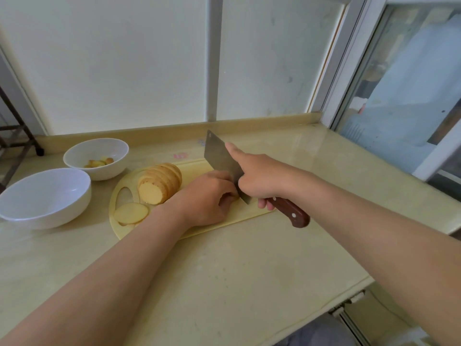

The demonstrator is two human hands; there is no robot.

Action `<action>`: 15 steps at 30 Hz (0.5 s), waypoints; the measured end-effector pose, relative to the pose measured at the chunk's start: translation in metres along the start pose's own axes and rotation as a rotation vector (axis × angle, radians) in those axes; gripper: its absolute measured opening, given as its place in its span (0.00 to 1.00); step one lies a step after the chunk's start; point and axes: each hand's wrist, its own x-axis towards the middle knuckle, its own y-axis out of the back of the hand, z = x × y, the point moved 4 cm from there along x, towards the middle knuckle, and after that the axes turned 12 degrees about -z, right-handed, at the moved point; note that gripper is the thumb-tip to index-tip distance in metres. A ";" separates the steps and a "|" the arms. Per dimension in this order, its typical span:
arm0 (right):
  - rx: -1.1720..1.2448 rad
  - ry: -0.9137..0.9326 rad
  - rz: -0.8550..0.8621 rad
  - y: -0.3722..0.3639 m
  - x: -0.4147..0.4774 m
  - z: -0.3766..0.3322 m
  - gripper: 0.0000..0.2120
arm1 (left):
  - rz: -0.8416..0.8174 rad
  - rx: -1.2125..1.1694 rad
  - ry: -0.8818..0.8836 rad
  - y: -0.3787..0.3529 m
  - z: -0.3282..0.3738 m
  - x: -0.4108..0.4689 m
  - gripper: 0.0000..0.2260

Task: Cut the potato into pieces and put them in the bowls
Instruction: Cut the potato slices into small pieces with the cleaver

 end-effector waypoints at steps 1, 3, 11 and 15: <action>0.001 0.007 0.003 0.000 0.001 -0.001 0.46 | 0.010 0.006 -0.010 0.001 0.001 -0.001 0.09; 0.005 0.015 0.012 0.000 0.002 -0.002 0.47 | 0.034 0.017 -0.014 0.003 0.001 -0.004 0.08; 0.063 -0.012 0.046 0.010 -0.022 0.001 0.46 | 0.060 0.062 -0.022 0.003 -0.002 -0.006 0.06; 0.032 0.001 0.031 0.006 -0.031 -0.003 0.46 | 0.070 0.060 -0.023 0.001 -0.002 -0.007 0.06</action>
